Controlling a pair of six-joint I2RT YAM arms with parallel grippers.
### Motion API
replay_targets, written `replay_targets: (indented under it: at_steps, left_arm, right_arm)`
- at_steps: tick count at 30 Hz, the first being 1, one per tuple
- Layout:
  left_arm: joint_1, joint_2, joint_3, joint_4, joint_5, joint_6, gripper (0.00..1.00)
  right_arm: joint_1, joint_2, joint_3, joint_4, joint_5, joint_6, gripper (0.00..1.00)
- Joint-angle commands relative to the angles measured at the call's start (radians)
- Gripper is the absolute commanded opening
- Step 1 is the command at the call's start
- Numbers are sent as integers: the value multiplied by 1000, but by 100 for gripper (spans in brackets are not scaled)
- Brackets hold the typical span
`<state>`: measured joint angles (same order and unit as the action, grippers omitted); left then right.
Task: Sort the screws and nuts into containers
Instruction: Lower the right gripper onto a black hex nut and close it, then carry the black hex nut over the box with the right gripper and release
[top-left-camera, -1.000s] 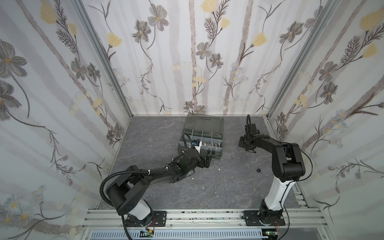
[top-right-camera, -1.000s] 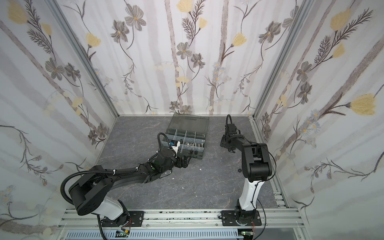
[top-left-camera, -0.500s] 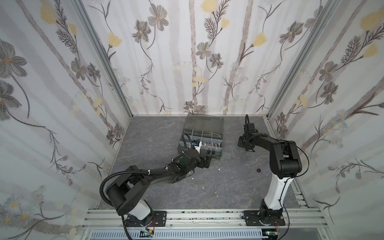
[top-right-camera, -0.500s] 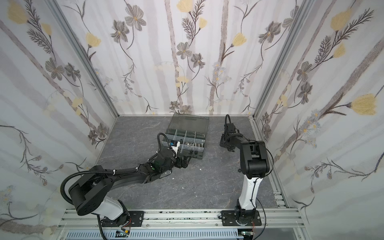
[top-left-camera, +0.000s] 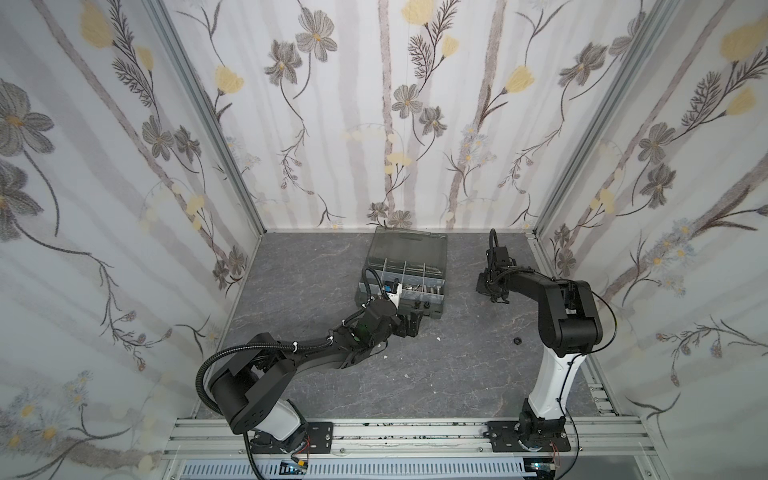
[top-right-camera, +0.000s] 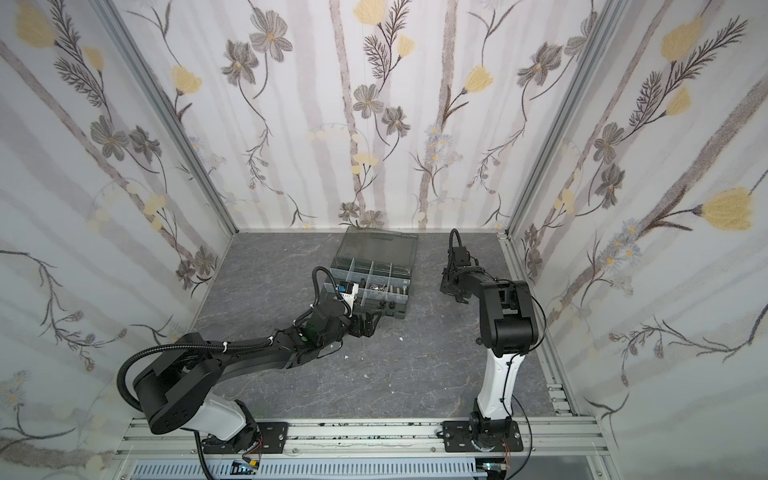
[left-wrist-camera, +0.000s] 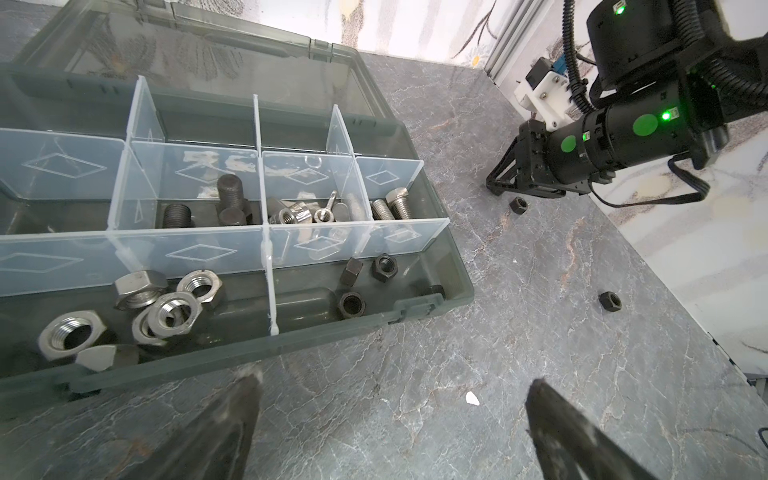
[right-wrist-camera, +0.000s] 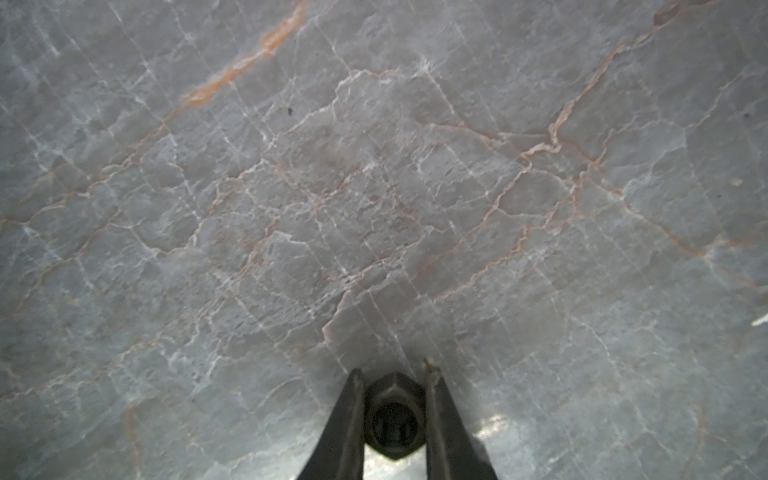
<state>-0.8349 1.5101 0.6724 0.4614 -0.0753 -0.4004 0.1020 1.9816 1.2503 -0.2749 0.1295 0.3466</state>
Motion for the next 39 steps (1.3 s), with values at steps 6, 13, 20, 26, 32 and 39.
replay_targets:
  at_steps: [6, 13, 20, 26, 32, 39]
  left_arm:
    - [1, -62, -31, 15, -17, -14, 100]
    - [0, -134, -86, -12, -50, -15, 100]
    - [1, -208, -146, -34, -79, -29, 100]
    - [0, -260, -176, -62, -102, -30, 100]
    - [1, -297, -197, -79, -113, -36, 100]
    - [0, -303, -221, -79, -118, -48, 100]
  right_arm:
    - [17, -42, -22, -46, -23, 5, 15]
    - [68, -119, -61, -39, -64, 21, 15]
    - [141, -224, -121, -28, -125, 40, 15]
    - [200, -325, -140, -44, -141, 50, 15]
    - [272, -374, -131, -59, -171, 56, 16]
    - [362, -349, -122, -29, -196, 92, 17]
